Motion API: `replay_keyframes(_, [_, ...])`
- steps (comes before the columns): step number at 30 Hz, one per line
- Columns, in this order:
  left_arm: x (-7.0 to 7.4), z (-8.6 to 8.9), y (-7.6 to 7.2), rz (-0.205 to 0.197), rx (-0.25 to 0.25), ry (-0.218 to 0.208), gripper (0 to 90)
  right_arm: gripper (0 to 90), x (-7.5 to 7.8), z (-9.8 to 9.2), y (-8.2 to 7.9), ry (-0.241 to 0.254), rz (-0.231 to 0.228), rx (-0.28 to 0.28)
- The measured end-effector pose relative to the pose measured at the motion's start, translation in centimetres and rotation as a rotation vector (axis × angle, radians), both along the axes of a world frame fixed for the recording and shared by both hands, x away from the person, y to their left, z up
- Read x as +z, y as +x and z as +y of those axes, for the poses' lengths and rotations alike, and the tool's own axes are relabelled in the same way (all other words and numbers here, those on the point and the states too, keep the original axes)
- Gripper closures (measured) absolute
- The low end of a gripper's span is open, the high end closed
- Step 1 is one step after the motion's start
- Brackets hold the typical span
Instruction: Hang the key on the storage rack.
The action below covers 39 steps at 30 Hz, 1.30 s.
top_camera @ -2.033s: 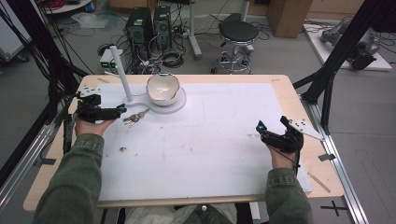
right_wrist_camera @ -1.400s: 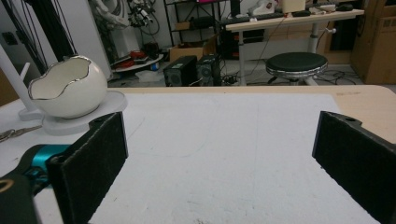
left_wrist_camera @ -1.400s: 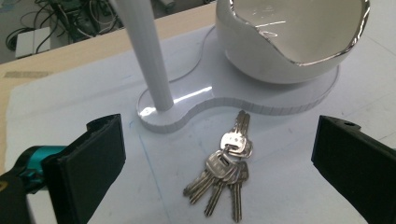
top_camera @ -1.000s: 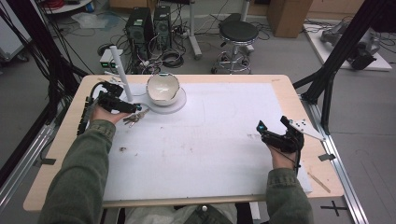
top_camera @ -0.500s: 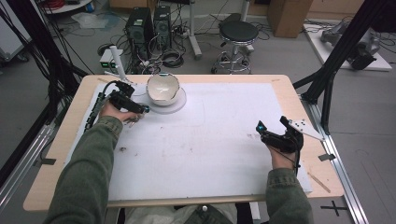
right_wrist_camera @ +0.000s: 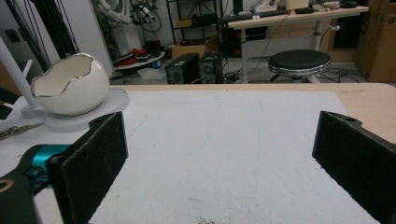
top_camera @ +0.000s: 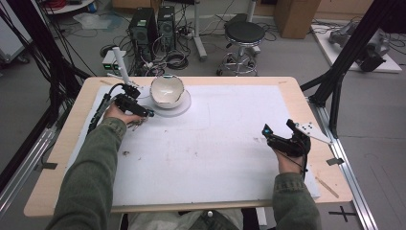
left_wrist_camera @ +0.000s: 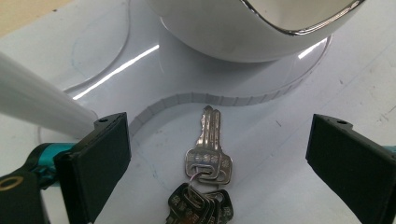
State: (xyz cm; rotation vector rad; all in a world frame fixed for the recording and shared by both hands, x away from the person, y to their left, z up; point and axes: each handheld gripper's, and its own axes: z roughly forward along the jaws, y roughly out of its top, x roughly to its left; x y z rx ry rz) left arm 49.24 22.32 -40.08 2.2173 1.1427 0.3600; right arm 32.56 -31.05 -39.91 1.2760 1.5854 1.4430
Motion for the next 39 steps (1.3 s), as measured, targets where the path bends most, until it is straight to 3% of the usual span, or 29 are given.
replay_keyframes(1, [-0.2,-0.3,0.4,0.017,-0.02,0.024,7.1,2.3,0.0,0.0,0.0,0.001,0.001,0.0])
replay_keyframes(9, [-1.5,-0.6,1.5,0.068,-0.034,0.039,9.0,2.3,0.0,0.0,0.0,-0.005,0.002,0.002])
replay_keyframes(12, [-1.9,-0.5,1.7,0.086,-0.045,0.037,15.0,2.3,0.0,0.0,0.0,-0.001,0.004,0.0])
replay_keyframes(16, [-2.2,-0.4,1.8,0.09,-0.042,0.065,25.6,2.3,0.0,0.0,0.0,-0.002,0.003,0.002])
replay_keyframes(20, [-2.2,-0.5,1.8,0.092,-0.049,0.07,29.6,2.3,0.0,-0.1,0.0,-0.002,0.001,-0.001])
replay_keyframes(21, [-2.2,-0.5,1.8,0.077,-0.045,0.082,30.5,2.3,0.0,-0.1,0.0,-0.002,0.002,-0.003])
replay_keyframes(35, [-2.6,0.0,2.3,0.098,-0.022,0.051,42.8,2.3,0.0,-0.1,0.0,-0.003,0.008,0.002])
replay_keyframes(38, [-2.6,0.2,2.3,0.096,-0.022,0.052,48.9,2.4,-0.1,-0.1,0.2,-0.001,0.022,0.014])
replay_keyframes(39, [-2.6,0.0,2.1,0.084,-0.027,0.079,50.3,2.4,-0.1,0.0,0.2,-0.007,0.022,0.019])
